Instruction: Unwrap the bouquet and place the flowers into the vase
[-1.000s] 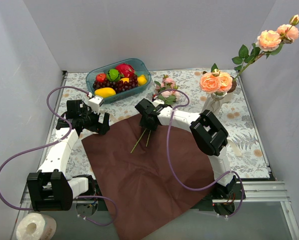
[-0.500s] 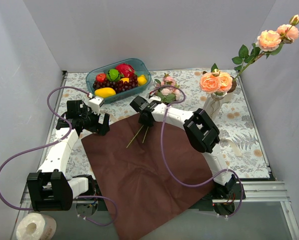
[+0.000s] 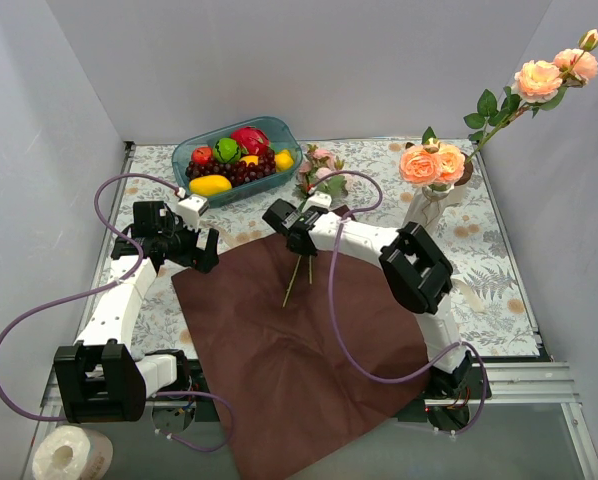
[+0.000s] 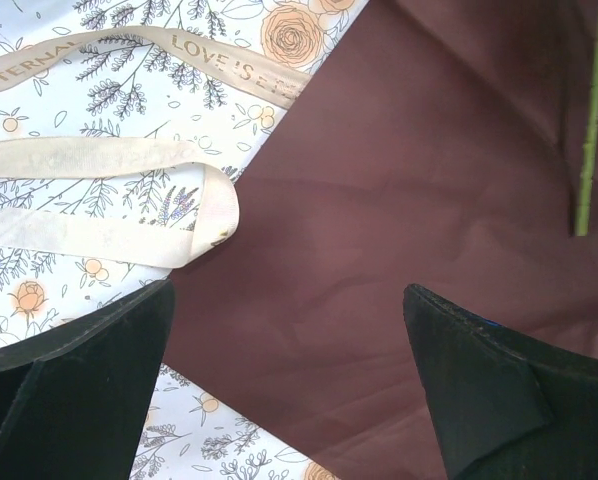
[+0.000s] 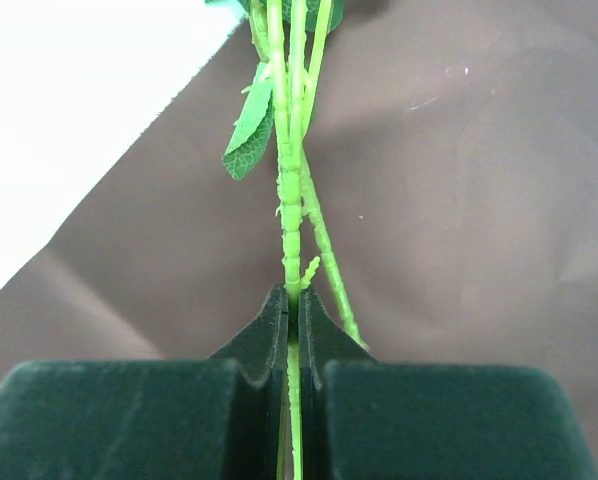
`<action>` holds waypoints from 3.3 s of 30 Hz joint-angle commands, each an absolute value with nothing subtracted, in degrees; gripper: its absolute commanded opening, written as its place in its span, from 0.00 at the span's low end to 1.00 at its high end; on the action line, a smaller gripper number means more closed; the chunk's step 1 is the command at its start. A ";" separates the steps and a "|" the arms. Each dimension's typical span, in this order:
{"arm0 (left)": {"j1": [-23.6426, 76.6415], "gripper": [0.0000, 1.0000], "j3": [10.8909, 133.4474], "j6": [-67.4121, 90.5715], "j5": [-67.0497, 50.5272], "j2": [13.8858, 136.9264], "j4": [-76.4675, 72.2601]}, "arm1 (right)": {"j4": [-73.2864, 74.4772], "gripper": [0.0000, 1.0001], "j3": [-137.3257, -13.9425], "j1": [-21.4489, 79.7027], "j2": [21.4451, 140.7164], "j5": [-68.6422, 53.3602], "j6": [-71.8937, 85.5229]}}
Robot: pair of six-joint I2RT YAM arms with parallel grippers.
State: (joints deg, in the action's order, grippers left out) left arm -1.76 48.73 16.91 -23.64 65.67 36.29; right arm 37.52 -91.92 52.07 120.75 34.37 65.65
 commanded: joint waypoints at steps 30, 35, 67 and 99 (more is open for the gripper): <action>-2.11 0.98 54.23 19.69 -28.21 63.46 38.15 | -39.52 0.01 -76.04 63.11 60.04 38.84 -32.66; -2.11 0.98 54.58 19.69 -28.04 64.51 37.62 | -45.00 0.01 -74.00 63.11 52.06 41.30 -44.80; -2.02 0.98 56.07 19.95 -29.18 68.73 35.95 | -21.41 0.01 -82.20 7.92 63.91 11.28 -0.90; -2.11 0.98 54.49 19.16 -27.95 70.49 34.36 | -48.08 0.01 -46.67 -1.14 56.25 -1.93 7.56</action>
